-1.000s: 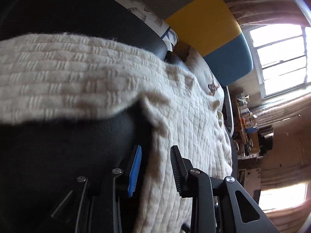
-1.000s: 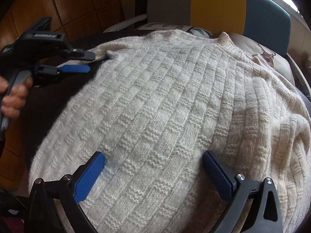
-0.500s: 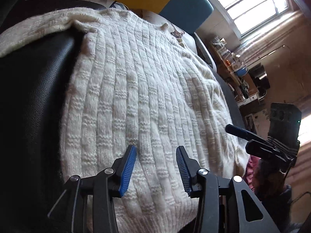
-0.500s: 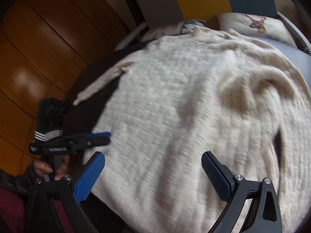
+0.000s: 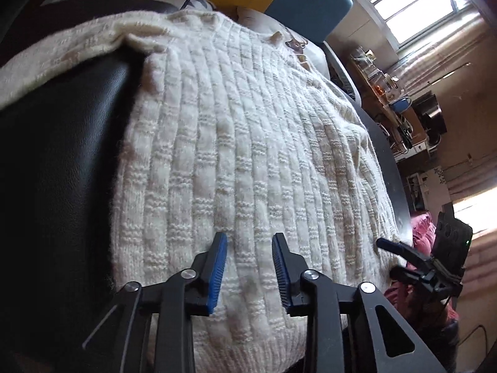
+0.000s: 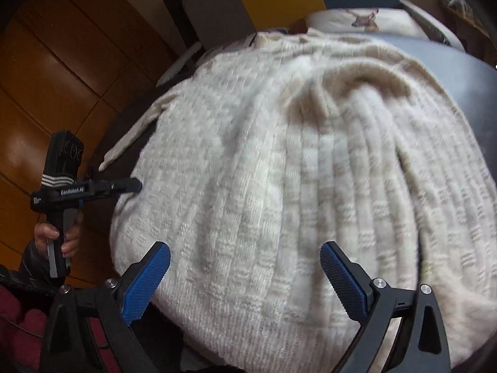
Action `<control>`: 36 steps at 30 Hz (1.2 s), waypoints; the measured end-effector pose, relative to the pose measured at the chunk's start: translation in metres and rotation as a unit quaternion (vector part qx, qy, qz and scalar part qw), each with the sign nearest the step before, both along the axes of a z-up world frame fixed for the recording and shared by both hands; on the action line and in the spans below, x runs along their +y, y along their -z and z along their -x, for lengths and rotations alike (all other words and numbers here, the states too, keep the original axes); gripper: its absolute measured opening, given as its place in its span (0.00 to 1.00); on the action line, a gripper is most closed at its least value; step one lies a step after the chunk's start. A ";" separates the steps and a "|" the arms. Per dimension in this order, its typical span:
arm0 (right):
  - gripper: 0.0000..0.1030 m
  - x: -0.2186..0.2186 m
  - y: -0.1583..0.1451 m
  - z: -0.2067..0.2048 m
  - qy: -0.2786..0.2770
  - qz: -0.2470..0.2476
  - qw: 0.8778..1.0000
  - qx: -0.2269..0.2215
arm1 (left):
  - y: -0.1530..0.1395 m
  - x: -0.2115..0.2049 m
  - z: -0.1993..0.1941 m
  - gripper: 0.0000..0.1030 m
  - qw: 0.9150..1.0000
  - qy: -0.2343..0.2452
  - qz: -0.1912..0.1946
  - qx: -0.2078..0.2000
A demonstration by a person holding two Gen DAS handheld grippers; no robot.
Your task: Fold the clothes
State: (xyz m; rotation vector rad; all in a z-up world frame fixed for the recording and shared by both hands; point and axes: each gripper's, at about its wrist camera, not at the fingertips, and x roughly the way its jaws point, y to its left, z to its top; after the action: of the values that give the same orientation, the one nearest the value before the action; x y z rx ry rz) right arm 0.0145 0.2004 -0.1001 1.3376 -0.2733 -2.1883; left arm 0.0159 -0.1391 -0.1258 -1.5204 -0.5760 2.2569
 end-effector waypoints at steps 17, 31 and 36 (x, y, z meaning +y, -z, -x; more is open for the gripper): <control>0.89 0.127 0.038 0.142 0.162 0.032 0.983 -0.076 | 0.012 0.059 0.057 0.47 0.994 0.102 0.025 0.002; 0.83 0.075 -0.025 0.195 0.069 -0.047 0.996 0.044 | -0.066 0.075 0.233 0.54 0.987 0.104 -0.093 0.080; 0.83 0.040 0.000 0.234 0.013 -0.112 0.993 0.031 | -0.042 0.116 0.334 0.56 0.986 0.129 -0.092 0.043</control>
State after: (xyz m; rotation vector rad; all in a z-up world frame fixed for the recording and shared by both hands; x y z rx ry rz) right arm -0.2191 0.2401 -0.1002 1.3872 -0.0220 -2.3318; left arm -0.3179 -0.0234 -0.0834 -1.3170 -0.5149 2.0034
